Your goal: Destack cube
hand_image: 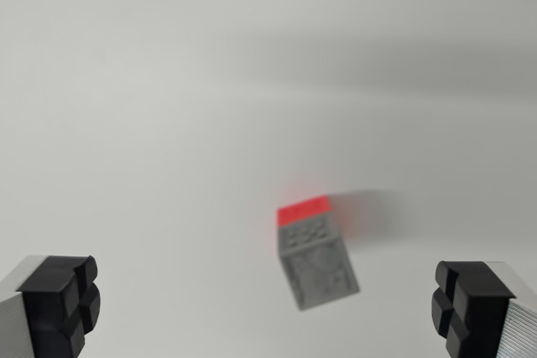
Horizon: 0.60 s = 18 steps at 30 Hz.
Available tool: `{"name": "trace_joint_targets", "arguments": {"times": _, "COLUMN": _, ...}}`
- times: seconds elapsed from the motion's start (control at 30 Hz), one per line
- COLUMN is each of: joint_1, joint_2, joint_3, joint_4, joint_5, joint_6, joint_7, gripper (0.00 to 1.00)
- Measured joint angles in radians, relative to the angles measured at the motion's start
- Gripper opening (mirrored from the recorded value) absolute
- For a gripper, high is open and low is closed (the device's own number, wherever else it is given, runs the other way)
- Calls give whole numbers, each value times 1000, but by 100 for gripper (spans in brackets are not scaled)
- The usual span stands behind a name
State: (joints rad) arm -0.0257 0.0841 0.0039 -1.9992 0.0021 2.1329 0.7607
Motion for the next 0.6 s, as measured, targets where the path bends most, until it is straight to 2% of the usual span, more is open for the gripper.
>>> {"name": "trace_joint_targets", "arguments": {"times": 0.6, "joint_1": -9, "joint_2": -43, "joint_3": -14, "joint_4": -158, "joint_5": 1, "joint_6": 97, "joint_7": -131, "gripper": 100}}
